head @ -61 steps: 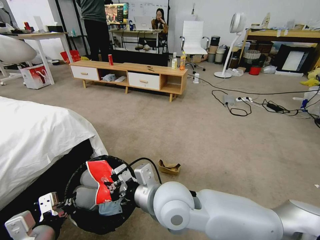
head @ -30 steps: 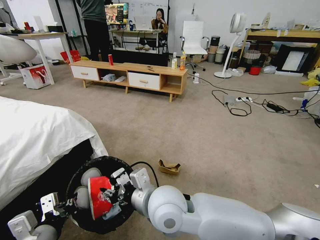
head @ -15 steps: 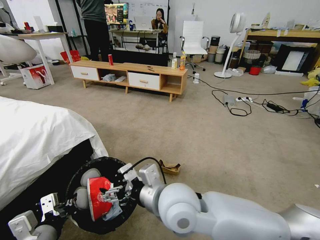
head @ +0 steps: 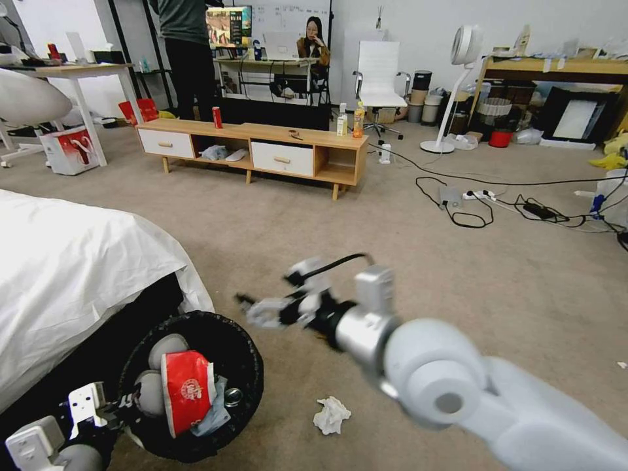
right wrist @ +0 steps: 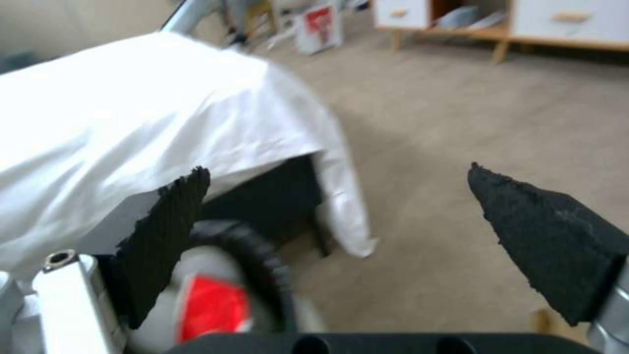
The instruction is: Pick up the trash bin and place the garbage on the floor into it.
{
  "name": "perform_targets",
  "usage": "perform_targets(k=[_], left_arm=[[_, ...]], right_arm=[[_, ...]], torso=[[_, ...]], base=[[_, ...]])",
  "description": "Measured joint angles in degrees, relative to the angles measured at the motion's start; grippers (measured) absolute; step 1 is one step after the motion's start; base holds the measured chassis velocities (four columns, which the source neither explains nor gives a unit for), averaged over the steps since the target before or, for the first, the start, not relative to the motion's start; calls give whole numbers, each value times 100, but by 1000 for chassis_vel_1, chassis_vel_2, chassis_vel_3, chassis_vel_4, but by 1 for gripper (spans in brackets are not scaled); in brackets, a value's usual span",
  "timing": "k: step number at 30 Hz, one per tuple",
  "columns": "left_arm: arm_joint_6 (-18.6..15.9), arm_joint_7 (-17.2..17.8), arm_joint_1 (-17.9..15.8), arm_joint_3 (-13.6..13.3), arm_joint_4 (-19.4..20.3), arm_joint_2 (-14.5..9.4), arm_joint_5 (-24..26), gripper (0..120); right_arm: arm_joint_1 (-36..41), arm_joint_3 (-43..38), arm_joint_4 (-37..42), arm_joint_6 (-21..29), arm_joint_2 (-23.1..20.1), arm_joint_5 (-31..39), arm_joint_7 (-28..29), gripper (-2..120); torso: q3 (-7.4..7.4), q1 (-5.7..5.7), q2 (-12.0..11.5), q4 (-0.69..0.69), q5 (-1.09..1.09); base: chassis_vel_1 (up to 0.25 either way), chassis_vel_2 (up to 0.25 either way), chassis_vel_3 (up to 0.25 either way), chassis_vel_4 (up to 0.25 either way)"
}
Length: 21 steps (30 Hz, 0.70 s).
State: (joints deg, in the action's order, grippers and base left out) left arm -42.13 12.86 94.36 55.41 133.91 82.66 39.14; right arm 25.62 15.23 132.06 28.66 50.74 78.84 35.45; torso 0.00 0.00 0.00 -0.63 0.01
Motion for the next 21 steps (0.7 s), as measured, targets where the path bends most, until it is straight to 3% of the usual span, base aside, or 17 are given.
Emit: perform_targets(k=[6,10,21], left_arm=[[0,-18,70,221,-35,-40,12,3],[0,-88,159,391,-56,-64,19,3],[0,-114,285,577,51,-16,69,3]], right_arm=[[616,-830,-27,-112,-566,-235,-320,100],[885,-860,-102,-112,-771,-355,-377,100],[1012,-91,-289,521,-570,161,266,100]], torso=[[0,0,0,-1,-1],[0,0,0,0,-1],[0,0,0,1,-2]], base=[[0,0,0,0],[0,0,0,0],[0,0,0,0]])
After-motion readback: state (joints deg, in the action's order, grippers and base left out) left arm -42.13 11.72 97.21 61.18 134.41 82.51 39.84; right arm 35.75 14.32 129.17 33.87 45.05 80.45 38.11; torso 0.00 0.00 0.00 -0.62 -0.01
